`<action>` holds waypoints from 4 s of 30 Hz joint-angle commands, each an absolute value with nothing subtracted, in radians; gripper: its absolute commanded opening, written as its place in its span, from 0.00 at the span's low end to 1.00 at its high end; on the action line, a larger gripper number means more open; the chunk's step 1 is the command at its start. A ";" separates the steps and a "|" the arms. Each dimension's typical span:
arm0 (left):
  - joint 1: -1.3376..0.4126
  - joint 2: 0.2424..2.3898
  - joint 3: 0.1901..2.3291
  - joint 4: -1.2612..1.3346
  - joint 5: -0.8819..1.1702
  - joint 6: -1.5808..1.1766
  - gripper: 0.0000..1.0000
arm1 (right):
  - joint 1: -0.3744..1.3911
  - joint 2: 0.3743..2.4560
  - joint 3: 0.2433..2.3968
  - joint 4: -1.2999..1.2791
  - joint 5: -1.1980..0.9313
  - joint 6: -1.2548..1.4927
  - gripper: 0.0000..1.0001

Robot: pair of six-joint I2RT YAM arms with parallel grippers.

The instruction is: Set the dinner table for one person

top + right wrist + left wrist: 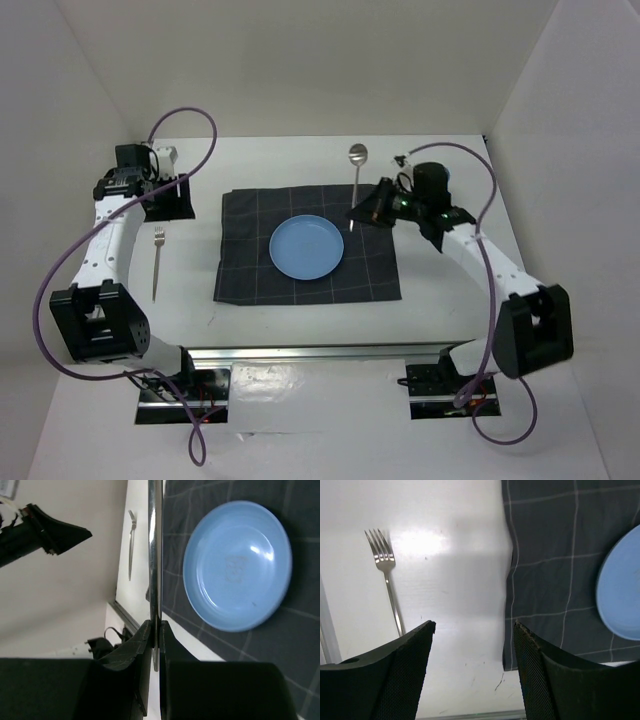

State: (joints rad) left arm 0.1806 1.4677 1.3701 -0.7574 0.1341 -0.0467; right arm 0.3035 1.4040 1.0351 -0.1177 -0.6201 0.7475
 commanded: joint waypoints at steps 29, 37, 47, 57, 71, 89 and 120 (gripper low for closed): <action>0.187 1.503 1.341 -0.784 0.156 0.003 0.72 | 0.140 1.698 0.748 0.034 -0.856 0.584 0.07; 0.187 1.503 1.341 -0.784 0.166 0.012 0.72 | 0.130 1.727 0.738 0.031 -0.818 0.594 0.42; 0.187 1.513 1.331 -0.784 0.166 0.012 0.72 | 0.130 1.634 0.767 -0.109 -0.683 0.566 0.47; 0.187 1.522 1.333 -0.793 0.065 0.069 0.77 | 0.173 1.563 0.819 -0.262 -0.533 0.586 0.49; 0.187 1.759 1.230 -0.715 -0.299 0.147 1.00 | 0.287 1.235 0.879 -0.477 -0.190 0.634 1.00; 0.333 1.860 1.213 -0.653 -0.161 0.276 0.61 | 0.316 1.336 1.078 -0.517 -0.227 0.523 1.00; 0.374 1.596 1.160 -0.655 0.221 0.021 0.00 | 0.316 1.177 1.100 -0.571 -0.035 0.541 1.00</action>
